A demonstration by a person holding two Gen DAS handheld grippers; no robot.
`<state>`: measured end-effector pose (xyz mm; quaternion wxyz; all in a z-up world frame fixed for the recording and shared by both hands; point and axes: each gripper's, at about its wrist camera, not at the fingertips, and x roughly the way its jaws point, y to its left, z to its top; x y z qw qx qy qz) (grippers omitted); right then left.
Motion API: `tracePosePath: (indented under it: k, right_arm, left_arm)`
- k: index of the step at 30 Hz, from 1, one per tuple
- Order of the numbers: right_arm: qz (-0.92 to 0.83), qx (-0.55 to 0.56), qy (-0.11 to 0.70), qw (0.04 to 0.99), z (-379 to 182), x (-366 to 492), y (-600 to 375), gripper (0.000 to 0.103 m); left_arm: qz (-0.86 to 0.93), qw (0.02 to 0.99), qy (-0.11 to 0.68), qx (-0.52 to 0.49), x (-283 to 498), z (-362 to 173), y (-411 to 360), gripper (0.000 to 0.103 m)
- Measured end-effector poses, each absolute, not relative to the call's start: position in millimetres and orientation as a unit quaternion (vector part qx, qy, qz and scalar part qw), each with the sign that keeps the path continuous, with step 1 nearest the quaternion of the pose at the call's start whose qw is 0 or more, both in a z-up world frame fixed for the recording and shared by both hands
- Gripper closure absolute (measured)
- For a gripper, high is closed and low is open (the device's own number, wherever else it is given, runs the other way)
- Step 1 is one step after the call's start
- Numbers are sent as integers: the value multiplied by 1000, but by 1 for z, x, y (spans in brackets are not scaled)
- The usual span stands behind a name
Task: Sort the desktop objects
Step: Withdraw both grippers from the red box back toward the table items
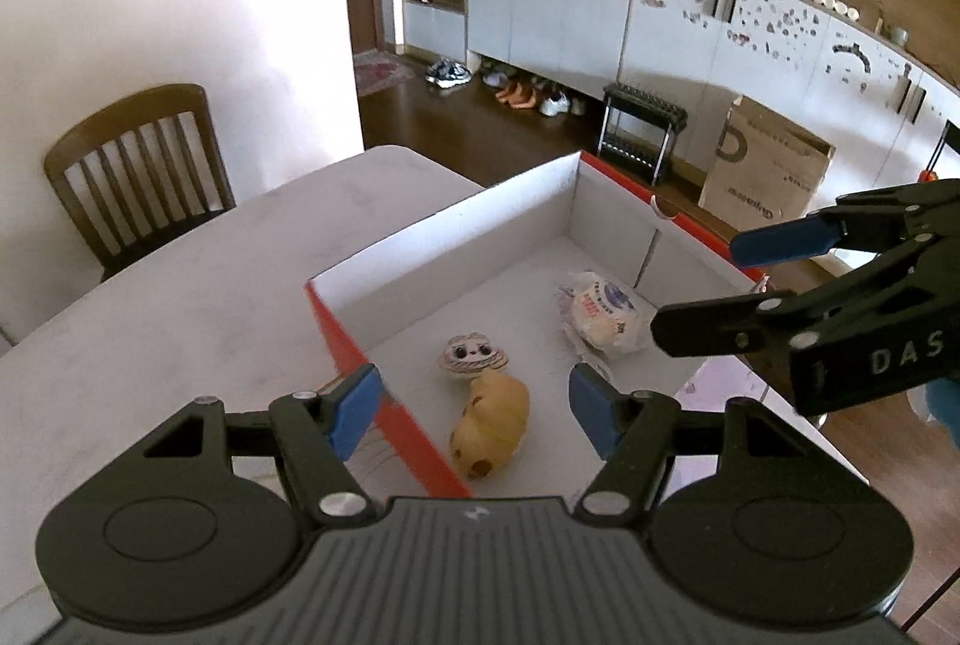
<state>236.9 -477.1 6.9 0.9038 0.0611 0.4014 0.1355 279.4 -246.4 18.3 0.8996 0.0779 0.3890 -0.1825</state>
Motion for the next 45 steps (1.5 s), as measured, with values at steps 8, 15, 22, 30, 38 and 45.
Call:
tracePosePath:
  k: [8, 15, 22, 30, 38, 45]
  right_arm:
    - [170, 53, 358, 917, 18, 204, -447, 10]
    - [194, 46, 339, 919, 17, 180, -409, 3]
    - [188, 40, 345, 918, 9, 162, -365, 2]
    - [156, 43, 364, 917, -9, 149, -326, 2]
    - [138, 46, 373, 916, -28, 130, -290, 2]
    - [141, 40, 388, 910, -46, 113, -250, 2]
  left_arm:
    - [-163, 908, 379, 67, 240, 17, -202, 34]
    - [-159, 909, 380, 58, 206, 7, -165, 26]
    - [-154, 911, 379, 54, 172, -4, -131, 18]
    - [-131, 914, 381, 50, 137, -23, -85, 3]
    - [-77, 910, 407, 30, 111, -48, -28, 1]
    - [-46, 900, 434, 23, 94, -71, 13, 1]
